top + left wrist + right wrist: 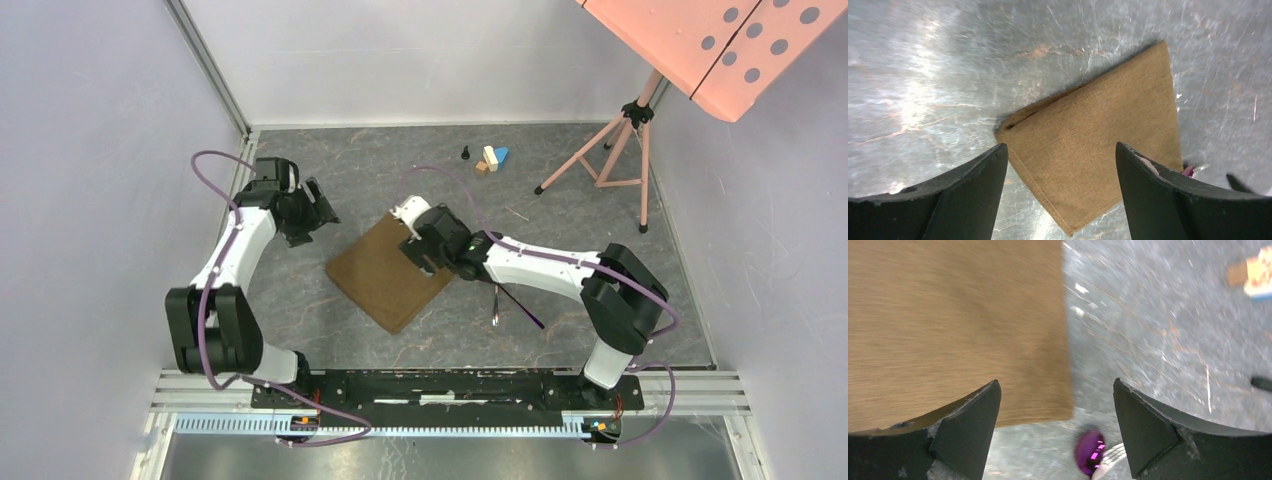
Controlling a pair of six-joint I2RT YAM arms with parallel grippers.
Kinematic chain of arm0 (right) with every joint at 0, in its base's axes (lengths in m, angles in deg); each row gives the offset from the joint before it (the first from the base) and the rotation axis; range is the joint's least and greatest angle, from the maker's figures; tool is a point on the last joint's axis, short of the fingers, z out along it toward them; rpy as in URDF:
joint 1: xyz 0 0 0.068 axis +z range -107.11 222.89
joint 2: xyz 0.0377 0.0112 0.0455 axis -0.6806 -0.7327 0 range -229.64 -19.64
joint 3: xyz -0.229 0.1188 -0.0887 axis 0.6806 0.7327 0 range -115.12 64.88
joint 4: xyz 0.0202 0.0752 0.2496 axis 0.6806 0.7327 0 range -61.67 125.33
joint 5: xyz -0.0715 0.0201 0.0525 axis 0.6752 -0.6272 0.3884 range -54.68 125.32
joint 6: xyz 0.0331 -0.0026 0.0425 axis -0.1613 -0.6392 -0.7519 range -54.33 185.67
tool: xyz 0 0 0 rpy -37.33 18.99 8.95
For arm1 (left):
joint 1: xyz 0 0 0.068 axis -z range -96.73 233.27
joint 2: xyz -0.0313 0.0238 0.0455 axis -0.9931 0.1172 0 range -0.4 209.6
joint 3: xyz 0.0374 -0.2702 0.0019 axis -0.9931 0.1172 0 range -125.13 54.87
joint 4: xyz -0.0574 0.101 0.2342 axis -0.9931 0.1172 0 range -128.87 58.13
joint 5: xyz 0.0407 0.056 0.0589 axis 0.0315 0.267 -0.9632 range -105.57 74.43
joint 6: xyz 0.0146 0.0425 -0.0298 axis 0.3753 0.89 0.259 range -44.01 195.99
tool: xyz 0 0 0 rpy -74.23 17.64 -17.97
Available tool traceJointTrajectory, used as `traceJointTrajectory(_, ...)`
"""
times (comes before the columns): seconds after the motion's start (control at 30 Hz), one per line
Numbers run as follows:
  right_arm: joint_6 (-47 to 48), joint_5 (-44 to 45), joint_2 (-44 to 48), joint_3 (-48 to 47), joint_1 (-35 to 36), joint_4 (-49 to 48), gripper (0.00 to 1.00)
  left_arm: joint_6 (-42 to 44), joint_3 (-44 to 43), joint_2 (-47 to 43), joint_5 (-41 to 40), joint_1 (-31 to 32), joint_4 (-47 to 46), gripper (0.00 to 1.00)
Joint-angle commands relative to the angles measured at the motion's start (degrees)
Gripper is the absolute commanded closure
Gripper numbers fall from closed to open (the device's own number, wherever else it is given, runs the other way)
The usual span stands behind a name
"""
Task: Fold the napkin into a case and place the utensils inside
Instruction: Move the lower triangle-folded napkin to the center of the board, then pick up the lower triangle-folded napkin from the center of the board.
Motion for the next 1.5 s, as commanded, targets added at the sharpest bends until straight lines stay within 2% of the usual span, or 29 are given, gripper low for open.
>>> traceJointTrajectory(0.0, -4.3, -3.9, 0.8, -8.6, 7.5, 11.2, 0.11, 1.9, 1.6, -8.5, -11.7, -0.6, -0.5, 0.13)
traceJointTrajectory(0.13, -11.3, -14.1, -3.1, -12.4, 13.1, 14.1, 0.16, 0.6, 3.2, -14.2, -16.0, -2.0, -1.3, 0.08)
traceJointTrajectory(0.2, -12.9, -15.6, -4.9, -14.2, 14.9, 15.2, 0.20, 0.0, 3.7, -16.4, -17.2, -2.8, -1.3, 0.07)
traceJointTrajectory(0.3, -13.2, -17.3, -7.2, -16.0, 16.3, 15.6, 0.33, -0.6, 4.3, -19.0, -18.2, -3.8, -1.6, 0.04)
traceJointTrajectory(0.37, -12.9, -18.1, -9.5, -18.1, 17.0, 16.7, 0.37, -0.7, 4.4, -19.7, -17.4, -4.2, -1.8, 0.03)
traceJointTrajectory(0.57, -12.5, -15.3, -16.9, -25.6, 19.6, 22.9, 0.33, -1.2, 4.4, -19.6, -13.5, -5.6, -2.1, 0.02)
traceJointTrajectory(0.77, -13.0, -12.5, -19.6, -27.8, 20.6, 24.6, 0.31, -1.4, 4.8, -20.1, -11.5, -5.7, -2.7, 0.01)
traceJointTrajectory(1.07, -13.1, -10.6, -20.9, -28.3, 21.6, 25.9, 0.45, -1.4, 5.1, -20.3, -9.3, -6.1, -3.4, 0.00)
traceJointTrajectory(1.47, -12.9, -10.7, -23.1, -27.5, 21.8, 25.0, 0.45, -1.5, 5.4, -20.3, -8.5, -6.3, -3.6, 0.00)
